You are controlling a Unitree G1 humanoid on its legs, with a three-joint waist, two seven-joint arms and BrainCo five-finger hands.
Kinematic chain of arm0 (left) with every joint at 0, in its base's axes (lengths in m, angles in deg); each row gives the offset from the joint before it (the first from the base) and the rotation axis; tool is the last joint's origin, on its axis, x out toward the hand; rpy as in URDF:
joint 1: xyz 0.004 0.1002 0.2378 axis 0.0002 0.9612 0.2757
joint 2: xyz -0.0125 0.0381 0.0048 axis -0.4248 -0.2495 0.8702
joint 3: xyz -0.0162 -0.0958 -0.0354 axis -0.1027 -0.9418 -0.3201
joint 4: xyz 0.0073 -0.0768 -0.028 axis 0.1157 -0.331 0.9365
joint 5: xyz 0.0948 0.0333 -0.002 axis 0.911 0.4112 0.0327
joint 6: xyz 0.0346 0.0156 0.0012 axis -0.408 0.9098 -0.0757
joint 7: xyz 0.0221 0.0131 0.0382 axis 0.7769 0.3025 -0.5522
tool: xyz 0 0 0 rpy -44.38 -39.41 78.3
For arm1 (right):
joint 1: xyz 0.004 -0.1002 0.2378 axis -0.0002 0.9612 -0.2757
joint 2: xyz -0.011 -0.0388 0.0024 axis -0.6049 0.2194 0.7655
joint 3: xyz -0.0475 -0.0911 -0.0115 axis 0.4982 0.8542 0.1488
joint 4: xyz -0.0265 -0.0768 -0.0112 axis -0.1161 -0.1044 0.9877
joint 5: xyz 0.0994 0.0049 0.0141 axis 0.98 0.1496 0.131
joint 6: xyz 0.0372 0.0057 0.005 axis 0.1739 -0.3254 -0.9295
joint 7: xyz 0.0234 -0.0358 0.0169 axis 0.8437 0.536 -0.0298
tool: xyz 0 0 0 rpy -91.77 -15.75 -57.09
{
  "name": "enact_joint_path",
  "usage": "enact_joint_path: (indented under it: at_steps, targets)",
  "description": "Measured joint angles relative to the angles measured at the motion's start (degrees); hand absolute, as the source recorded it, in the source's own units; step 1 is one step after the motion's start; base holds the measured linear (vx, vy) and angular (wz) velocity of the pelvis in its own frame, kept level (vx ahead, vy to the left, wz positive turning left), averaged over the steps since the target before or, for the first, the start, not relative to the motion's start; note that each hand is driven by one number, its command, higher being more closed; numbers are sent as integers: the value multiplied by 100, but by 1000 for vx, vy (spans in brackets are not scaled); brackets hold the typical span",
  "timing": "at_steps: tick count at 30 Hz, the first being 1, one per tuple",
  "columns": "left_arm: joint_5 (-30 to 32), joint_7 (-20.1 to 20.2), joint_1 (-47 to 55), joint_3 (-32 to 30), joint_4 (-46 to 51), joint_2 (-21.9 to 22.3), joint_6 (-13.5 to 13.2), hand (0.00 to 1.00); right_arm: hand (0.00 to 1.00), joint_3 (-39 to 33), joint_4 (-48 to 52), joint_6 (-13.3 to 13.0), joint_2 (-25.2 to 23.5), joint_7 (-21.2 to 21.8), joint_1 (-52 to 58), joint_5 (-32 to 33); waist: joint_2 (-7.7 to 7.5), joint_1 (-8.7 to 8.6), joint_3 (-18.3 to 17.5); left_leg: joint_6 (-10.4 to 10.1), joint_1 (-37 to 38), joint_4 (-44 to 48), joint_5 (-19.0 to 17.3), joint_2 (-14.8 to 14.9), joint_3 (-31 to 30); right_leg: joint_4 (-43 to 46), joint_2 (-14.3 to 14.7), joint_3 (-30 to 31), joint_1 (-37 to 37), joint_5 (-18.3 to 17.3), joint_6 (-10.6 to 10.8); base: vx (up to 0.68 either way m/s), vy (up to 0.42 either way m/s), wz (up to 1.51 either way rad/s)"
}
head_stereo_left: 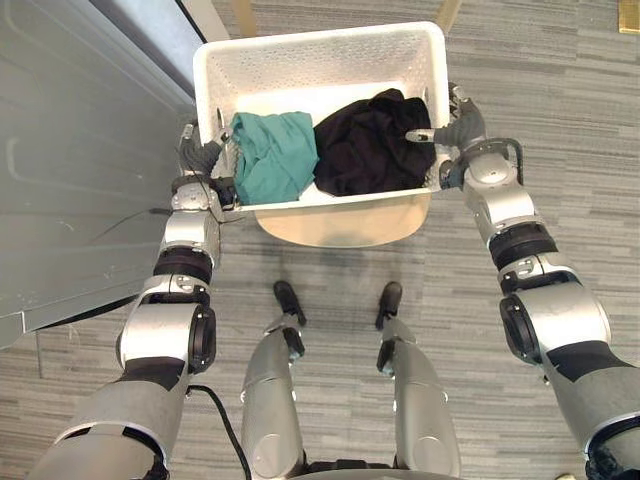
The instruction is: Pick up the laundry basket with both hands and put the clothes into the washing machine.
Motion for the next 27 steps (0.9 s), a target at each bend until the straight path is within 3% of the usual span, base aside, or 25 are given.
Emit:
enact_joint_path:
  at_steps: [8,13,21,24,27]
  targets:
    - [29,-89,592,7,413,0,-1,0,0,-315,1160,-130,5,96,1290,-14,-8,13,-1,4,399,-65,8,-19,-2,281,-61,-124,296,-268,-117,4,-48,5]
    - [219,-124,1203,82,1361,-74,-30,0,0,-993,1840,-224,111,95,2445,-38,-81,19,-21,5,838,-413,167,-179,-2,471,-202,-257,554,-485,-144,5,-40,11]
    - [401,-111,2394,291,2701,-62,-149,0,0,-2068,2066,-211,144,216,4068,-366,-93,-20,-47,28,1449,-807,321,-460,-113,617,-388,-344,1024,-698,-54,34,-8,13]
    - [462,-79,3187,261,3311,-39,-237,0,0,-2511,2186,-208,112,223,4733,-489,-114,-102,-344,34,1550,-917,325,-555,-165,558,-423,-346,1122,-717,-28,39,13,7]
    - [721,-7,4161,-95,3829,308,-274,0,0,-3173,2468,-220,-109,214,5574,-657,-105,-131,-639,34,1920,-1062,322,-660,-190,344,-404,-361,1526,-721,-12,97,23,2]
